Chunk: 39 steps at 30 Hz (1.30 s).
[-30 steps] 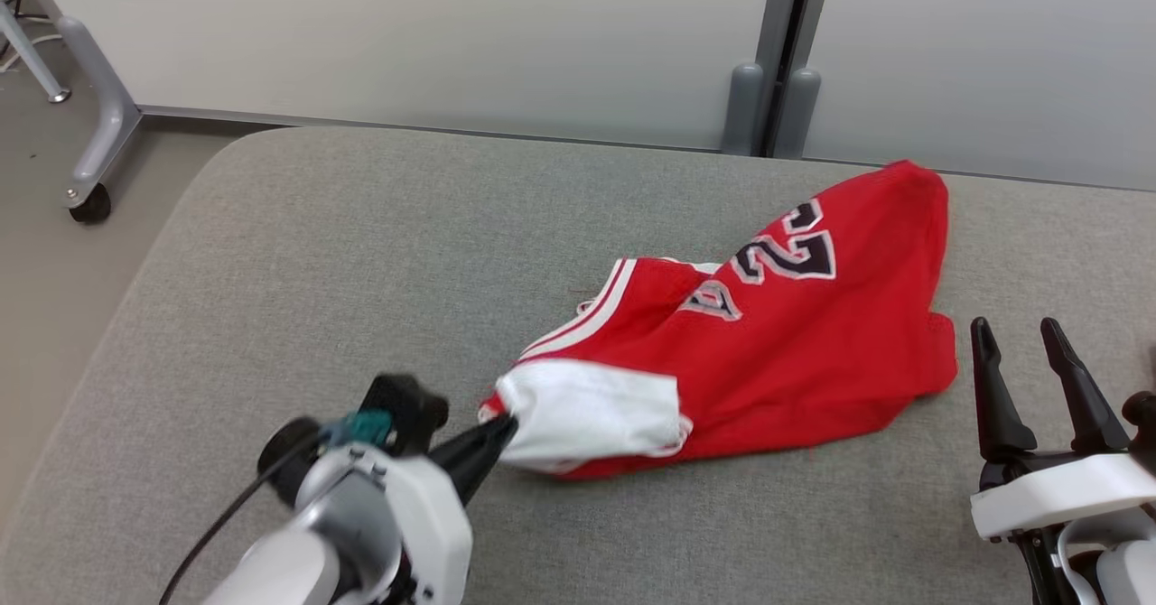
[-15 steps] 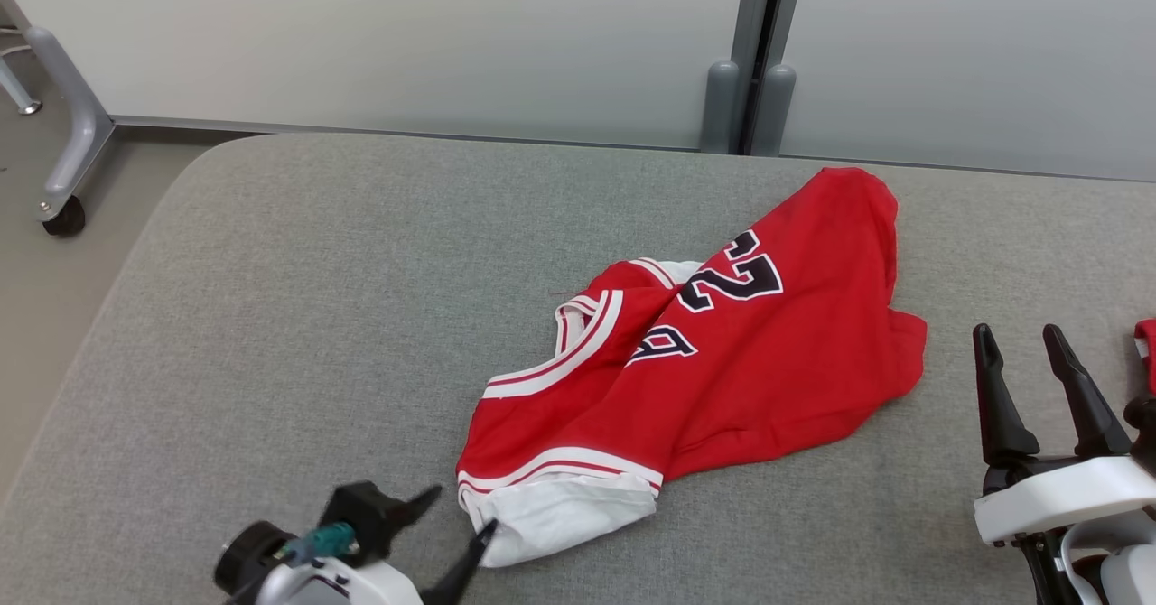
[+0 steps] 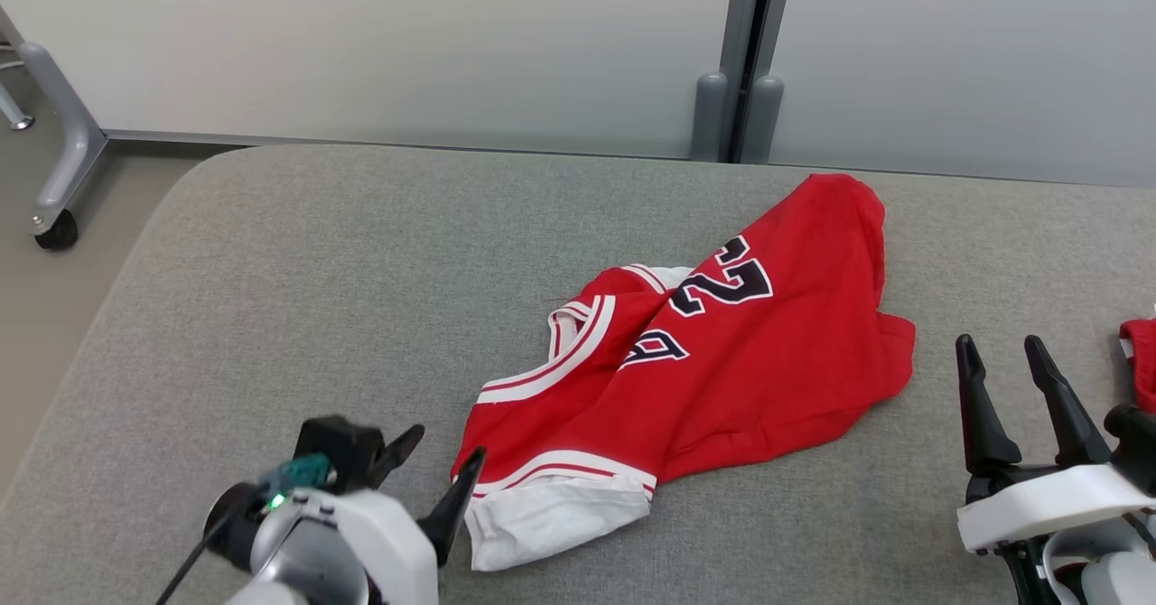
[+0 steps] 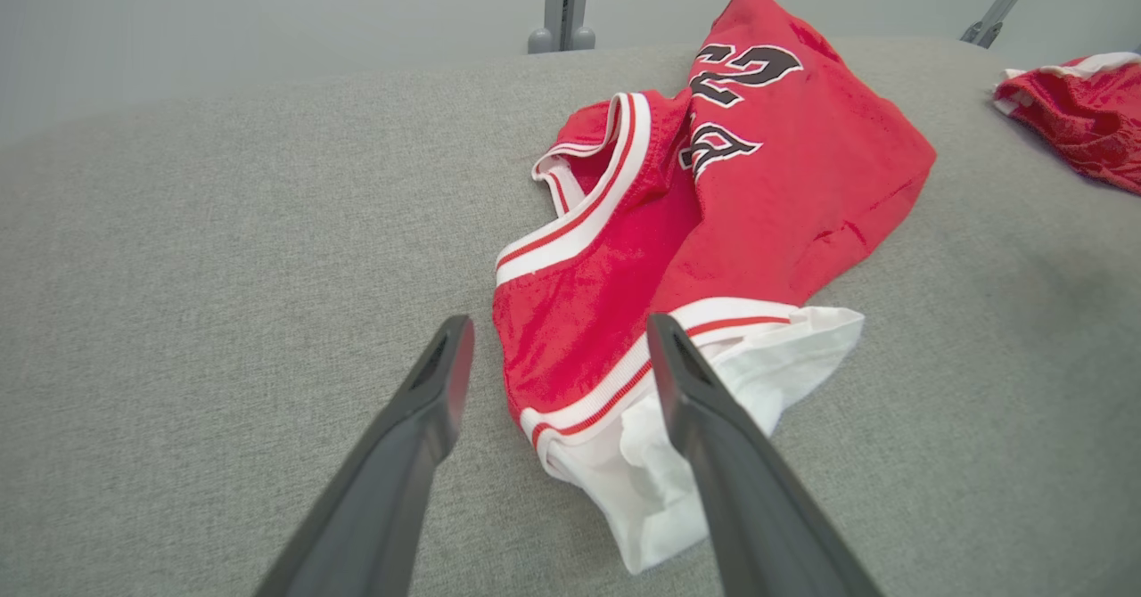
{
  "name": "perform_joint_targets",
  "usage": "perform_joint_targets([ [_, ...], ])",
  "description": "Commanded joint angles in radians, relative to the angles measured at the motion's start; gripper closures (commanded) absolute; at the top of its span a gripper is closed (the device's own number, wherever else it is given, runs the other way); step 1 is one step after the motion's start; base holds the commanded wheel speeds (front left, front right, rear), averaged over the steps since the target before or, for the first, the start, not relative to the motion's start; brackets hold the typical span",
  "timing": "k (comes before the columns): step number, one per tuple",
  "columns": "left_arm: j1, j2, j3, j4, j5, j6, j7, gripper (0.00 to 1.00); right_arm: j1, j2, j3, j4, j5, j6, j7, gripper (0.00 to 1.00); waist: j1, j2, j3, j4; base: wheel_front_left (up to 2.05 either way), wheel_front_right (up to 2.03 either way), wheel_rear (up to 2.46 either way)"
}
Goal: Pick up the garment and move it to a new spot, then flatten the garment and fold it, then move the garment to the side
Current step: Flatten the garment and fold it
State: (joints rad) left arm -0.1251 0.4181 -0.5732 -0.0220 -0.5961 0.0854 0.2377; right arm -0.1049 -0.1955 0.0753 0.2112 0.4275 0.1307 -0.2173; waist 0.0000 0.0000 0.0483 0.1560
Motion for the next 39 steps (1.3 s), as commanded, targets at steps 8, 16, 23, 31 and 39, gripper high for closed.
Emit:
perform_joint_targets([
  [8,-0.148,-0.086,-0.018,0.168,-0.066,-0.045,0.079,1.00,-0.034,-0.014,0.023,0.013,-0.001,0.000,-0.004,0.00,0.0000,0.0000,0.015,-0.011,0.00,0.00,0.00],
  [16,-0.164,-0.125,-0.099,0.289,-0.120,-0.131,0.194,1.00,-0.044,-0.020,0.034,0.018,-0.003,0.000,0.001,0.00,0.0000,0.0000,0.036,-0.023,0.00,0.00,0.00],
  [23,-0.089,-0.092,-0.154,0.220,-0.124,-0.153,0.230,1.00,-0.034,-0.019,0.017,0.022,-0.003,0.000,-0.008,0.00,0.0000,0.0000,0.042,-0.011,0.00,0.00,0.00],
  [31,-0.012,-0.061,-0.117,0.107,-0.109,-0.092,0.153,1.00,-0.022,-0.007,0.010,0.036,-0.004,0.000,-0.007,0.00,0.0000,0.0000,0.015,0.010,0.00,0.00,0.00],
  [39,0.032,-0.034,-0.016,0.015,-0.065,0.005,-0.015,0.00,-0.020,0.005,0.021,0.038,0.007,0.000,-0.019,0.00,0.0000,0.0000,-0.018,0.004,0.00,0.00,0.00],
])
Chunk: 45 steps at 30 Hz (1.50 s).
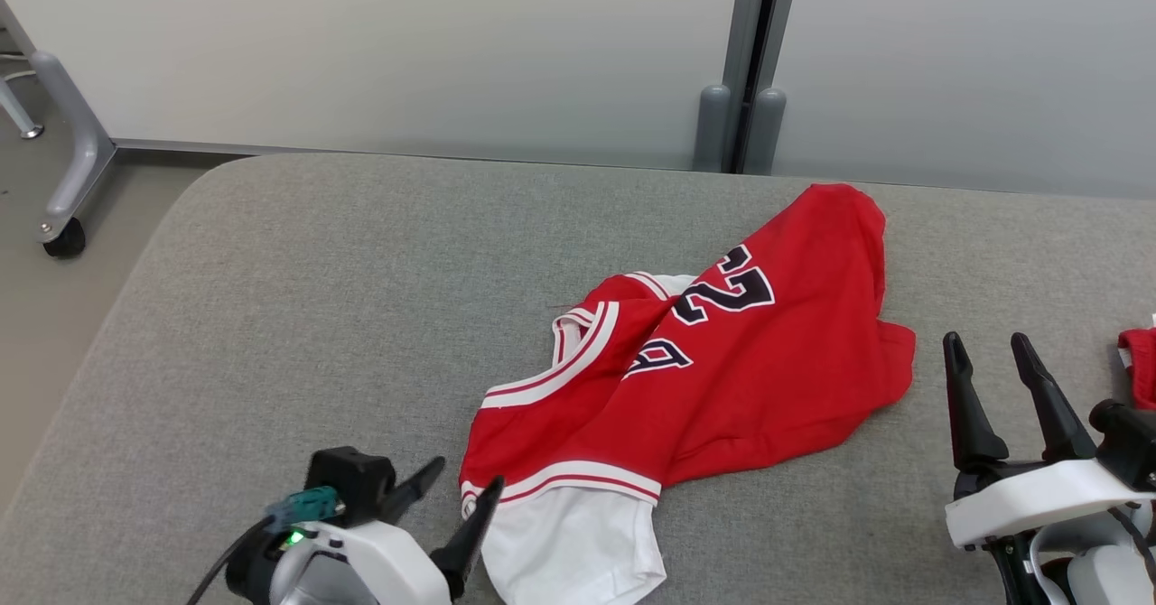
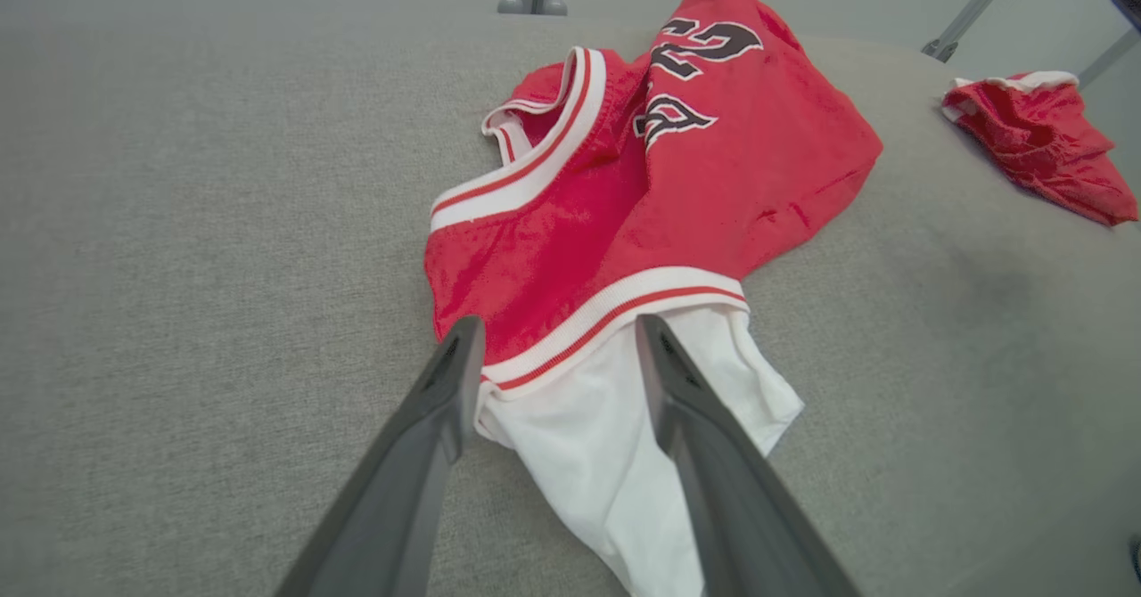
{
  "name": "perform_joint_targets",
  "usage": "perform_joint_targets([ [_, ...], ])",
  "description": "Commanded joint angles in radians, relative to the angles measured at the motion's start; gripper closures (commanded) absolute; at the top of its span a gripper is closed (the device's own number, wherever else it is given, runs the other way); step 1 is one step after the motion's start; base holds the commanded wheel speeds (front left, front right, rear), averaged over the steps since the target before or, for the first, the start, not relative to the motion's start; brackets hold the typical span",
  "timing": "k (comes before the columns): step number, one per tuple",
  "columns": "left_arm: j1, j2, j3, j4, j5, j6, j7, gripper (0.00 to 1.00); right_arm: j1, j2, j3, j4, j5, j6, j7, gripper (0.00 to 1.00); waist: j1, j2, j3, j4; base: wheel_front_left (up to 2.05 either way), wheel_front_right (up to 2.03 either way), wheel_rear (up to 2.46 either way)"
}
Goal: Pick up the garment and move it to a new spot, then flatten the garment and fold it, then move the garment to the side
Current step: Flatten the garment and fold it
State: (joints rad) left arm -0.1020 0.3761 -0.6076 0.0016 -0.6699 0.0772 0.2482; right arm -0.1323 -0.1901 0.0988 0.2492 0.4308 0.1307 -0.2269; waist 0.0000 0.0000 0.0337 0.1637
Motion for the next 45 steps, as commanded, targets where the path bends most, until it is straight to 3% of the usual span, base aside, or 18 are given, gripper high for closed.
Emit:
perform_joint_targets([
  [1,0.012,0.008,0.035,-0.016,0.016,0.024,-0.056,0.00,0.007,0.001,-0.003,-0.002,0.004,0.000,-0.013,0.00,0.0000,0.0000,-0.006,-0.006,0.00,0.00,0.00],
  [13,0.091,0.026,0.181,-0.001,0.066,0.118,-0.347,0.00,0.030,0.008,-0.006,-0.017,0.012,0.000,-0.027,0.00,0.0000,0.0000,-0.021,-0.046,0.00,0.00,0.00],
  [23,0.090,0.001,0.162,0.011,0.052,0.099,-0.375,0.00,0.017,0.003,-0.005,0.012,0.013,0.000,0.003,0.00,0.0000,0.0000,-0.010,-0.054,0.00,0.00,0.00],
  [37,0.023,-0.012,0.134,0.013,0.065,0.081,-0.364,0.00,-0.312,-0.081,0.006,0.392,0.082,0.000,0.405,0.00,0.0000,0.0000,0.107,0.051,0.00,0.00,0.00],
  [45,-0.017,-0.023,0.125,0.035,0.072,0.071,-0.374,0.00,-0.440,-0.098,0.016,0.544,0.144,0.000,0.528,0.00,0.0000,0.0000,0.166,0.098,0.00,0.00,0.00],
])
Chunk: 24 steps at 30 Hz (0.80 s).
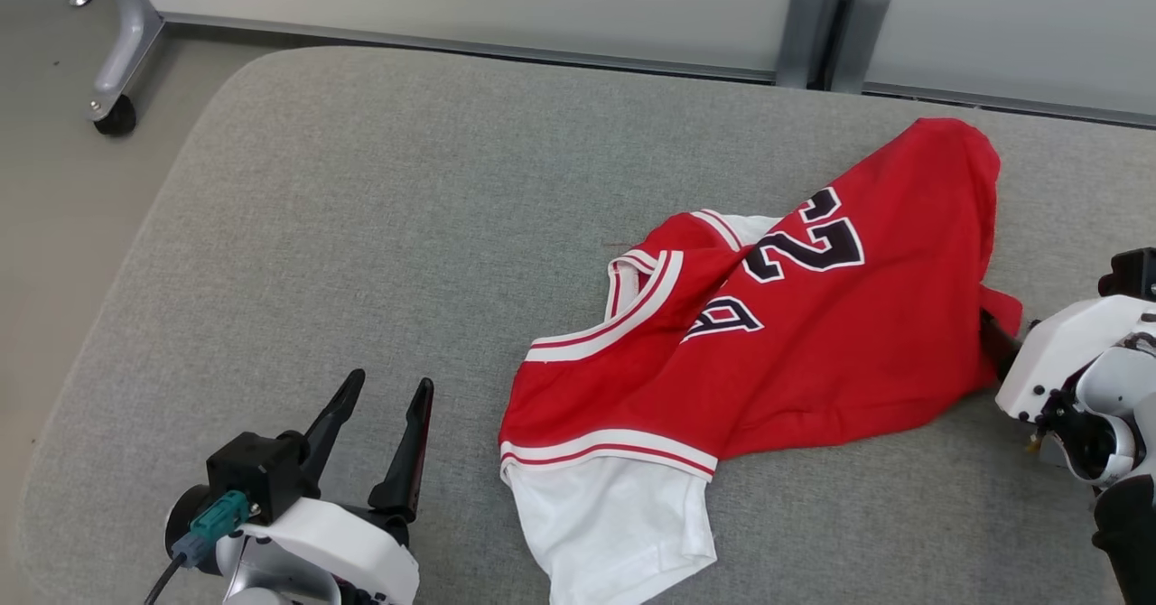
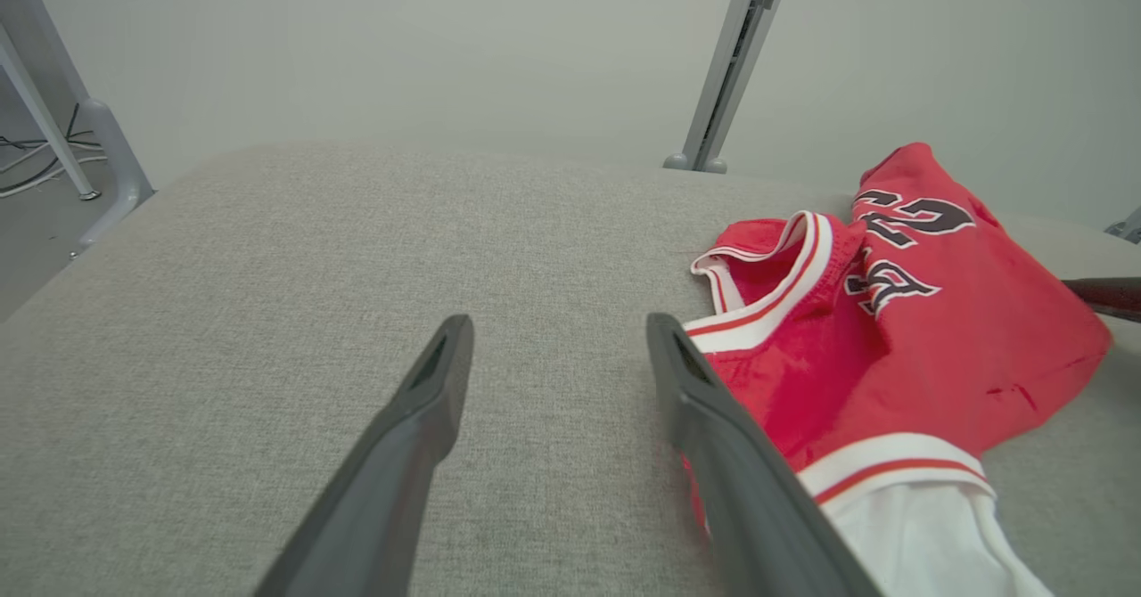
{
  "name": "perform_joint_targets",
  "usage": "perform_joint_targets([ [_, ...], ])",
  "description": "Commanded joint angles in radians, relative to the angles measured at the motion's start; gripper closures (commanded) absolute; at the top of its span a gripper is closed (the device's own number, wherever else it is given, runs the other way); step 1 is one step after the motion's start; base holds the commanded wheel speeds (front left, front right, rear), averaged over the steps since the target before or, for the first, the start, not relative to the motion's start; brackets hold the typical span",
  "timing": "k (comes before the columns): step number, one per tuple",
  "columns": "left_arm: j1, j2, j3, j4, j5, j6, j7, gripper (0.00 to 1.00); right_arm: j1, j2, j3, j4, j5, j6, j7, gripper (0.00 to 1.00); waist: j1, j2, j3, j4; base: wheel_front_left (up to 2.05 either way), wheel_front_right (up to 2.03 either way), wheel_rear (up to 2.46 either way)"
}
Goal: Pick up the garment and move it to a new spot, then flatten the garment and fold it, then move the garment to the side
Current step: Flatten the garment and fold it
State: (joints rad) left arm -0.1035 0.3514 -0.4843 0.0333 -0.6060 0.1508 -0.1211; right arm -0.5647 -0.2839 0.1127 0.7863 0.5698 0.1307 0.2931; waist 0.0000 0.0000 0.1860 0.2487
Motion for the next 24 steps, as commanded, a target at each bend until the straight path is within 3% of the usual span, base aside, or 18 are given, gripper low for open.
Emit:
perform_joint_targets([
  [1,-0.018,0.002,0.002,0.007,0.008,-0.004,-0.004,0.00,-0.016,-0.003,0.007,0.022,0.011,0.000,0.014,0.00,0.0000,0.0000,0.015,0.015,0.00,0.00,0.00],
  [3,-0.023,0.001,0.001,0.012,0.007,-0.005,-0.008,0.00,-0.030,0.003,0.013,0.040,0.027,0.000,0.009,0.03,0.0000,0.0000,0.017,0.017,0.00,0.00,0.00],
  [4,-0.025,0.001,0.001,0.014,0.007,-0.005,-0.009,0.00,-0.034,0.004,0.018,0.050,0.034,0.000,0.006,0.71,0.0000,0.0000,0.017,0.017,0.00,0.00,0.00],
  [5,-0.027,0.001,0.001,0.015,0.007,-0.004,-0.009,0.00,-0.035,0.004,0.024,0.058,0.040,0.000,0.003,1.00,0.0000,0.0000,0.016,0.016,0.00,0.00,0.00],
  [16,-0.002,0.009,-0.002,0.028,-0.001,0.005,-0.012,0.00,0.004,-0.006,0.091,0.031,0.090,0.000,-0.101,1.00,0.0000,0.0000,-0.057,-0.062,0.00,0.00,0.00],
  [19,0.019,0.010,0.000,0.028,-0.010,0.009,-0.016,0.00,0.053,-0.022,0.108,-0.021,0.099,0.000,-0.079,1.00,0.0000,0.0000,-0.091,-0.106,0.00,0.00,0.00],
  [24,0.055,0.010,0.007,0.027,-0.021,0.026,-0.025,0.00,0.204,-0.068,0.091,-0.218,0.116,0.000,0.026,1.00,0.0000,0.0000,-0.129,-0.193,0.00,0.00,0.00],
])
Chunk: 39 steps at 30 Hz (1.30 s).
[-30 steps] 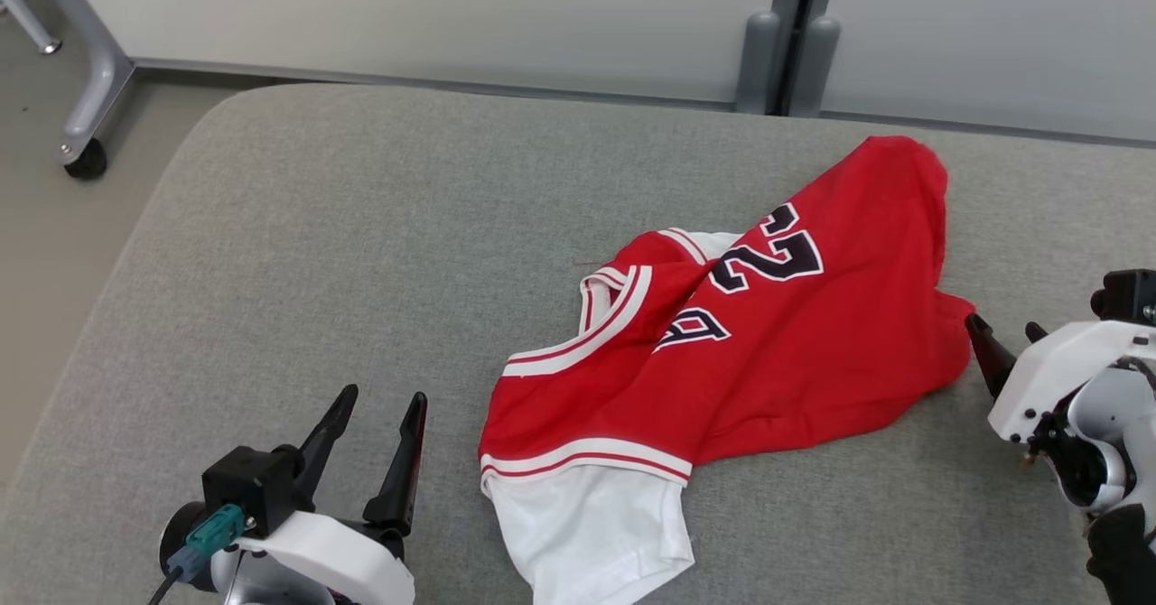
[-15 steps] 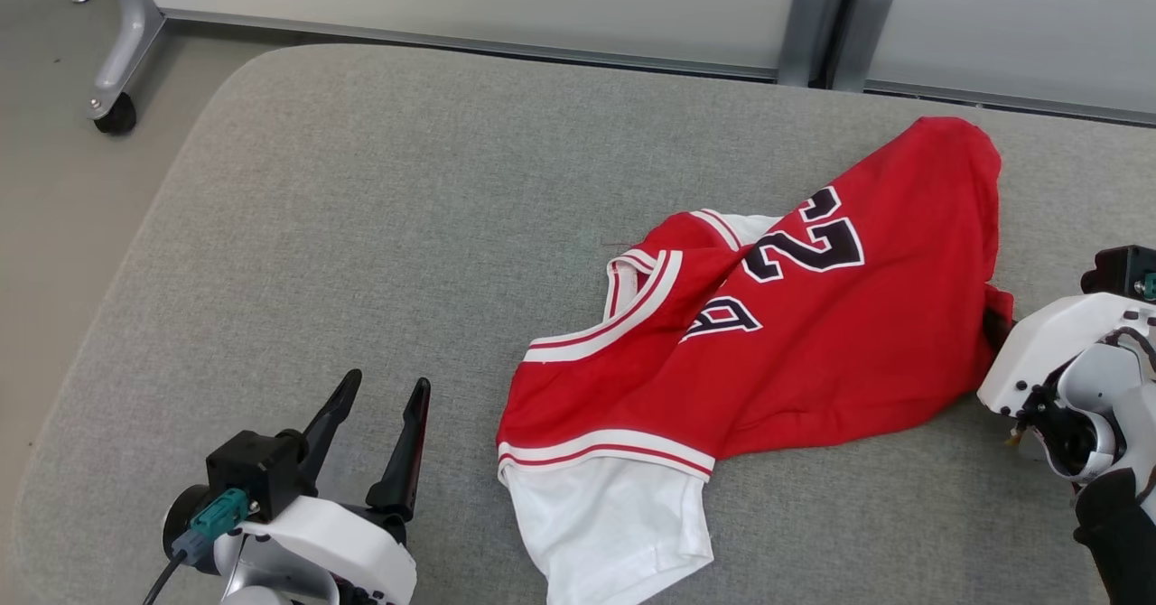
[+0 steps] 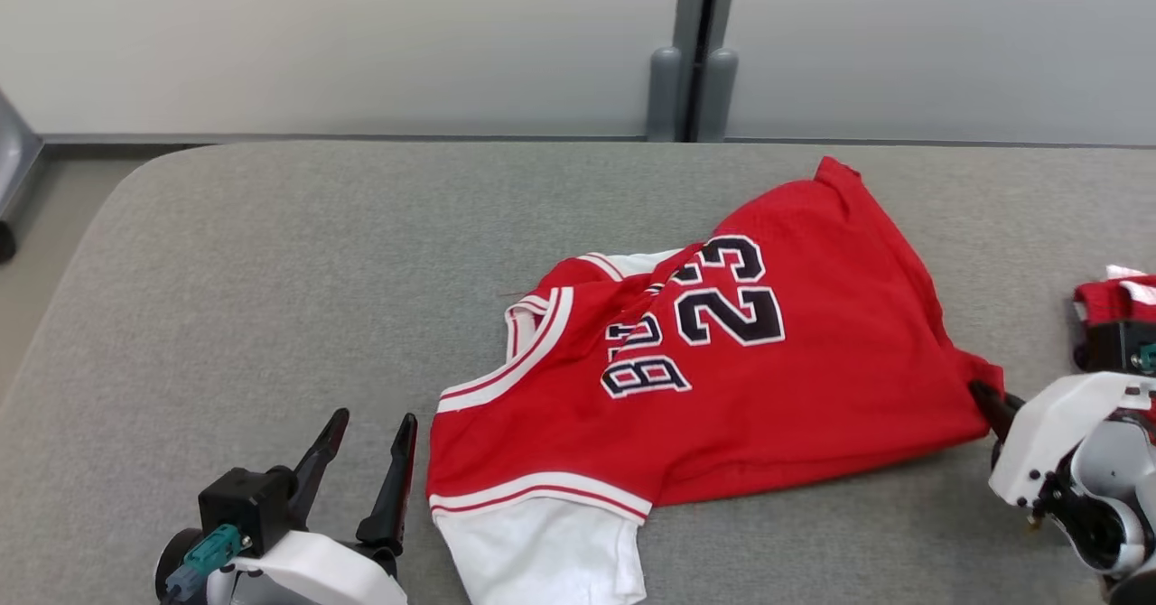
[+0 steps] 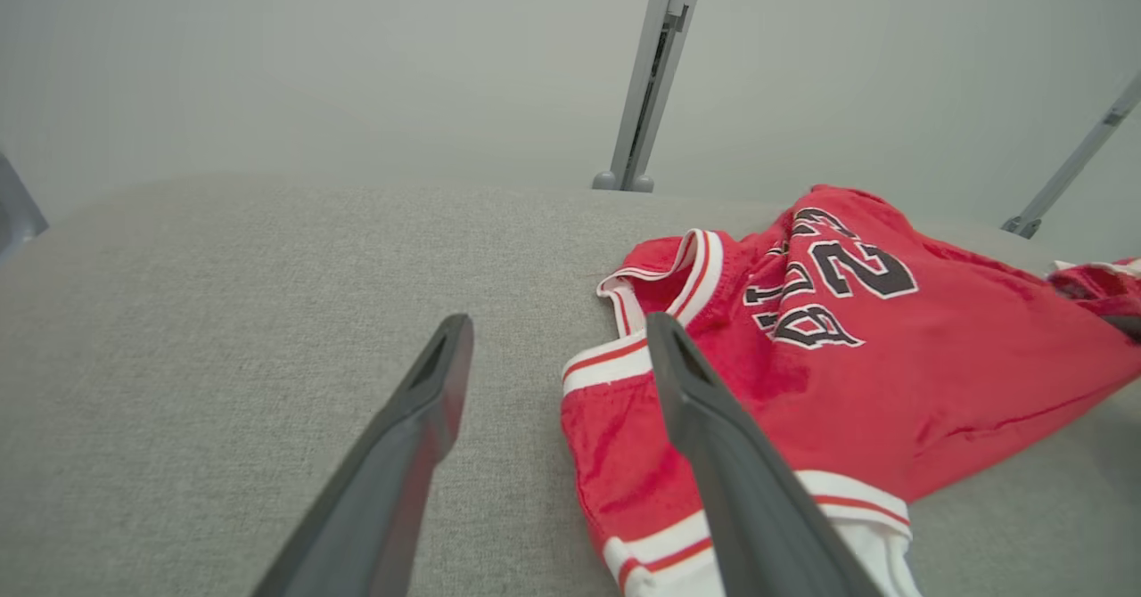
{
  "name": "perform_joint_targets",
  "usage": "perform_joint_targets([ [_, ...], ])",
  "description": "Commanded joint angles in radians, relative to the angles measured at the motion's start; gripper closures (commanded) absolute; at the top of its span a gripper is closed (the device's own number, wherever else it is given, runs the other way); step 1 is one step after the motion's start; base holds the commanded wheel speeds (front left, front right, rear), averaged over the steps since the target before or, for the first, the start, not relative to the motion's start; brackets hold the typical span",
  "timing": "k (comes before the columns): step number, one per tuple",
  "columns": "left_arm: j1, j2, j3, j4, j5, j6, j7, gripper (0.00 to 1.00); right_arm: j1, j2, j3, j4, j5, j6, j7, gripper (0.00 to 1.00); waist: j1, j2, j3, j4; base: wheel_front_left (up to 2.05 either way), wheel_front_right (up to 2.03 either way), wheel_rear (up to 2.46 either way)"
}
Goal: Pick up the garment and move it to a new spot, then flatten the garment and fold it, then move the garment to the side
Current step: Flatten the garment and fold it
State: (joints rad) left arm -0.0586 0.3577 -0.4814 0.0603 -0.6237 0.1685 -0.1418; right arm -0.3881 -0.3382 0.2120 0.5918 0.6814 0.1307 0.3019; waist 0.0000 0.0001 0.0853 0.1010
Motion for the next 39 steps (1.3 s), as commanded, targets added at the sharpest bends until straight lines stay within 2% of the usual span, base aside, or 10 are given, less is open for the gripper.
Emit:
perform_joint_targets([
  [1,0.014,0.004,0.006,-0.001,-0.005,0.010,-0.007,0.00,0.058,-0.021,-0.021,-0.065,0.007,0.000,0.045,1.00,0.0000,-0.0001,-0.031,-0.058,0.00,0.00,0.00],
  [6,0.029,0.008,0.016,-0.012,-0.008,0.027,-0.016,0.00,0.233,-0.039,-0.146,-0.274,-0.036,0.000,0.210,1.00,0.0000,-0.0001,-0.024,-0.108,0.00,0.00,0.00],
  [10,0.024,0.013,0.021,-0.025,-0.007,0.035,-0.018,0.00,0.365,0.022,-0.272,-0.427,-0.099,0.000,0.338,1.00,0.0000,-0.0001,-0.003,-0.126,0.00,0.00,0.00],
  [11,0.019,0.014,0.020,-0.026,-0.006,0.033,-0.015,0.00,0.392,0.043,-0.297,-0.455,-0.118,0.000,0.364,0.94,0.0000,-0.0001,0.002,-0.127,0.00,0.00,0.00],
  [12,0.013,0.016,0.019,-0.026,-0.006,0.032,-0.011,0.00,0.414,0.068,-0.316,-0.482,-0.133,0.000,0.386,0.51,0.0000,-0.0001,0.007,-0.127,0.00,0.00,0.00],
  [13,0.007,0.017,0.018,-0.027,-0.005,0.030,-0.010,0.00,0.430,0.094,-0.333,-0.507,-0.146,0.000,0.405,0.00,0.0000,-0.0001,0.011,-0.126,0.00,0.00,0.00],
  [19,-0.005,0.030,0.022,-0.028,-0.002,0.034,-0.004,0.00,0.478,0.186,-0.396,-0.641,-0.197,0.000,0.465,0.00,0.0000,-0.0001,0.016,-0.113,0.00,0.00,0.00],
  [27,0.012,0.046,0.023,-0.040,-0.007,0.041,0.008,0.00,0.457,0.218,-0.464,-0.810,-0.182,0.000,0.426,0.00,0.0000,-0.0001,-0.008,-0.086,0.00,0.00,0.00],
  [34,0.012,0.055,0.022,-0.065,0.001,0.046,0.008,0.00,0.405,0.221,-0.470,-0.808,-0.235,0.000,0.237,0.00,0.0000,-0.0001,-0.020,-0.048,0.00,0.00,0.00],
  [39,0.022,0.057,0.038,-0.081,0.012,0.053,-0.043,0.00,0.377,0.226,-0.459,-0.721,-0.275,0.000,-0.026,0.00,0.0000,-0.0001,-0.027,-0.018,0.00,0.00,0.00],
])
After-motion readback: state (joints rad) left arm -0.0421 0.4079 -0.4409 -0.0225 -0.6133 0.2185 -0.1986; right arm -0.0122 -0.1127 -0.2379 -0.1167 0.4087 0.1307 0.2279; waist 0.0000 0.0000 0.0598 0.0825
